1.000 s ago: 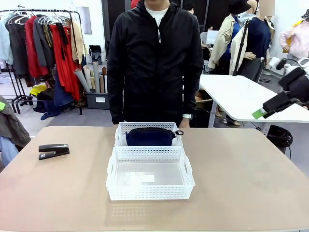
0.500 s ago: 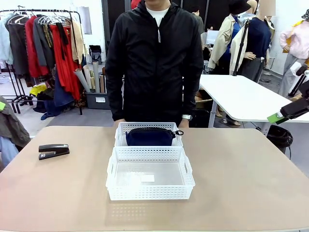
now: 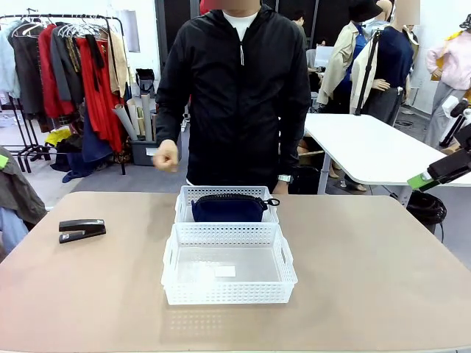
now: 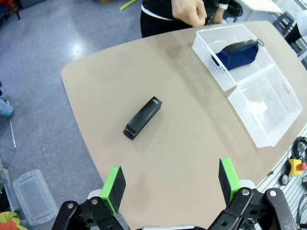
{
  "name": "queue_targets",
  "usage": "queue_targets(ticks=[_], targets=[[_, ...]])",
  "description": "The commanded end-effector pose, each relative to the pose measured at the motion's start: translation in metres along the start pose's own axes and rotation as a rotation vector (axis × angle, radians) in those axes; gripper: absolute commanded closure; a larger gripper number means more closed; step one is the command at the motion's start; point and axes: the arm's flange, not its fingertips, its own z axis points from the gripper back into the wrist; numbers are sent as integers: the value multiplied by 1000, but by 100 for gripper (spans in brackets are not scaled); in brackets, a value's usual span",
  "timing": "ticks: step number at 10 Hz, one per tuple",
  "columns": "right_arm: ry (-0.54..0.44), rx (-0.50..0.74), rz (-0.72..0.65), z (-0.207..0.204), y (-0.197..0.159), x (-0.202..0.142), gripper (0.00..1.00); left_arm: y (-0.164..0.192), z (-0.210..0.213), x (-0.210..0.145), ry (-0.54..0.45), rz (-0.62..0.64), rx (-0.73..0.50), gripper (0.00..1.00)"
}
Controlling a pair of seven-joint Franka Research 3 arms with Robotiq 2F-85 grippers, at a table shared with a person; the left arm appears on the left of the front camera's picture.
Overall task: Distribute items into two baskets.
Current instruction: Pick up the Stapler that the person points to.
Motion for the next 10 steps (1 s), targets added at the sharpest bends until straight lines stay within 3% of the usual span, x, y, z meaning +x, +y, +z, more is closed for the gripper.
queue_targets(ticks=[1, 10], targets=[[-4, -11, 1, 1, -1, 1, 0, 1, 0, 0, -15, -9, -16, 0], [-4, -11, 1, 1, -1, 1, 0, 1, 0, 0, -15, -9, -16, 0]])
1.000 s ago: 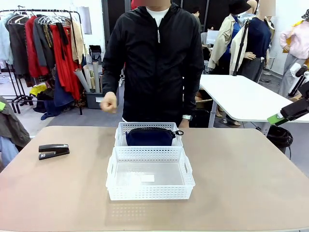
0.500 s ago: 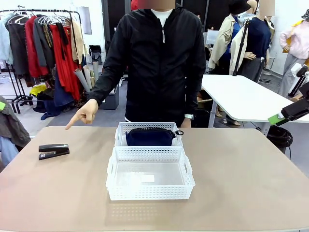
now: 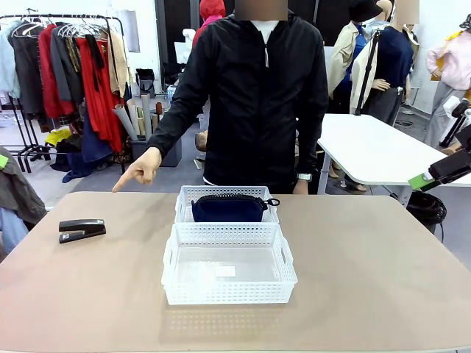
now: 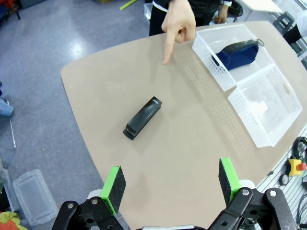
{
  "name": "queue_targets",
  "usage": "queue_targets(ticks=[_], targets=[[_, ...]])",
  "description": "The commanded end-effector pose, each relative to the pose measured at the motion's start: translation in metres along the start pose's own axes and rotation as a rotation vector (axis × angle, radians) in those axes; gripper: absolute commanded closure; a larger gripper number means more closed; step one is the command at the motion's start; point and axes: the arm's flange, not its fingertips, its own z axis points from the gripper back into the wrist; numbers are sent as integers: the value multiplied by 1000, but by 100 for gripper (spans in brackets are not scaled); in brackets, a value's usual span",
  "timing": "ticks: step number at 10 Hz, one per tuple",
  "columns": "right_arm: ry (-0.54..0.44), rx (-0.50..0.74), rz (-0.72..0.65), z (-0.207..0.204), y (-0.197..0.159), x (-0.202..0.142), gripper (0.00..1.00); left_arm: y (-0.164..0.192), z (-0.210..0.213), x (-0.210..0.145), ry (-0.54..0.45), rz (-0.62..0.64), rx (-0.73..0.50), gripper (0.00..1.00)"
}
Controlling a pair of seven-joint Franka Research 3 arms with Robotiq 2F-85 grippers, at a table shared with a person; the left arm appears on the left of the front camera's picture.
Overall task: Distribute items into two baskets.
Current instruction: Pick up the Stapler that the person points to.
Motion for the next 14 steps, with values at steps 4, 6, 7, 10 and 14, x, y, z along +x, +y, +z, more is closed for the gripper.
queue_targets(ticks=[4, 6, 7, 10, 14], targets=[[-3, -6, 4, -1, -1, 1, 0, 1, 0, 0, -15, -9, -16, 0], [-3, -6, 4, -1, -1, 1, 0, 1, 0, 0, -15, -9, -16, 0], [-3, -6, 4, -1, -1, 1, 0, 1, 0, 0, -15, -9, -16, 0], [-3, -6, 4, -1, -1, 1, 0, 1, 0, 0, -15, -9, -16, 0], [-3, -6, 4, -1, -1, 1, 0, 26, -45, 43, 131, -55, 1, 0]])
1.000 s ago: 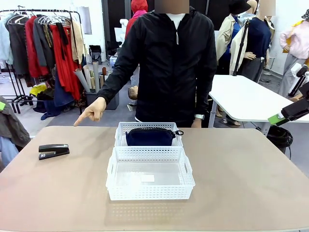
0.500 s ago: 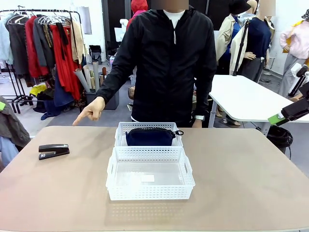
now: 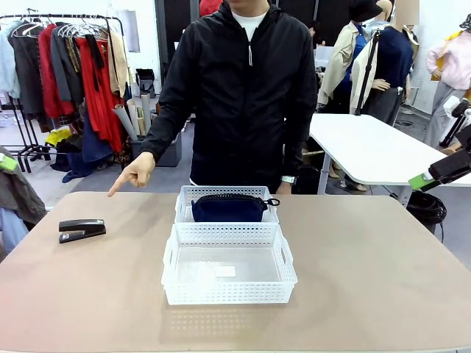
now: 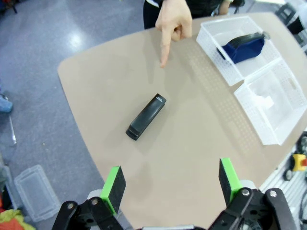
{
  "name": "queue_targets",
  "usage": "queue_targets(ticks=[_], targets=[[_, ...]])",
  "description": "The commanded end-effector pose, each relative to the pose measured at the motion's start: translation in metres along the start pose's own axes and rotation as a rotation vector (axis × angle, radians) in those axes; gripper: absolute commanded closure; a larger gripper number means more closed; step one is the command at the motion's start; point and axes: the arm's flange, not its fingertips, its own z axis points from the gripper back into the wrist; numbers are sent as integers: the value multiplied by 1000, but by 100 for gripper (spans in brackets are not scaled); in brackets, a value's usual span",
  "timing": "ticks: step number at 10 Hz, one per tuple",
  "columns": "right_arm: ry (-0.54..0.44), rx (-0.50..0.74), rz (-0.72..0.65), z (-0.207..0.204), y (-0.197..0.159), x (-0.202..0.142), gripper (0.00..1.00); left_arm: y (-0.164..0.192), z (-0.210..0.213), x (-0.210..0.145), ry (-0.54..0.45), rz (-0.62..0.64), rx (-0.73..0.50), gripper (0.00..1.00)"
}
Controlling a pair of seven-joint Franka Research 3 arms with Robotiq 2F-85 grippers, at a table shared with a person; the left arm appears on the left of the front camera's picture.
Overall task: Distribute items into two baskets.
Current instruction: Pick up the Stapler that the person points to.
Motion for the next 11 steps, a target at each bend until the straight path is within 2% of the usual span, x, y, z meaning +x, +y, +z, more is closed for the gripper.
queue_targets(ticks=[1, 4, 6, 8, 11], targets=[[-4, -6, 4, -1, 0, 1, 0, 18, -27, 36, 88, -67, 14, 0], [-4, -6, 4, -1, 0, 1, 0, 30, -83, 68, 218, -152, 35, 0], [-4, -6, 4, -1, 0, 1, 0, 39, -116, 83, 258, -224, 44, 0], [-4, -6, 4, -1, 0, 1, 0, 43, -142, 93, 317, -312, 54, 0], [-4, -6, 4, -1, 0, 1, 0, 30, -172, 93, 388, -481, 30, 0]])
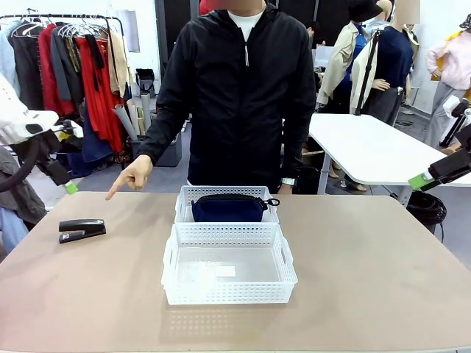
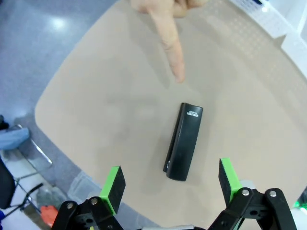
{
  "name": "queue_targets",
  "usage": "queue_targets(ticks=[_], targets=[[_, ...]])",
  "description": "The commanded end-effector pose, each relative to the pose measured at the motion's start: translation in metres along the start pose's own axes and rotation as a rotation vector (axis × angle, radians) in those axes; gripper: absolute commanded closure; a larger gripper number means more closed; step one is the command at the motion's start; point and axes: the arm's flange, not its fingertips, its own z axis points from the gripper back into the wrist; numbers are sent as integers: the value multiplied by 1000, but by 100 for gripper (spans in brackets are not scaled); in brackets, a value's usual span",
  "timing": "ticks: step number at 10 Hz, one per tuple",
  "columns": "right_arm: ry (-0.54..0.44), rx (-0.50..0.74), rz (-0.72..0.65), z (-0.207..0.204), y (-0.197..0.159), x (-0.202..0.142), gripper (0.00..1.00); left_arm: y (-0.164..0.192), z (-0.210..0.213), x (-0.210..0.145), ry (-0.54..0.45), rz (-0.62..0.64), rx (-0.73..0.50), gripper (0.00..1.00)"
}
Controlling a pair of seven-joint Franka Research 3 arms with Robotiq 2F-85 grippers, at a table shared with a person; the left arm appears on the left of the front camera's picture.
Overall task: Distribute items into two baskets.
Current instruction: Pick up the Stapler that the person points to.
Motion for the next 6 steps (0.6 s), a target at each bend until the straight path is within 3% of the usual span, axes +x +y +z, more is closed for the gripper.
queue_targets(ticks=[1, 6], targets=[[-4, -5, 3, -1, -1, 1, 0, -2, -9, 1, 39, -104, 3, 0], [-4, -5, 3, -1, -1, 1, 0, -20, -47, 1, 191, -257, 27, 0]])
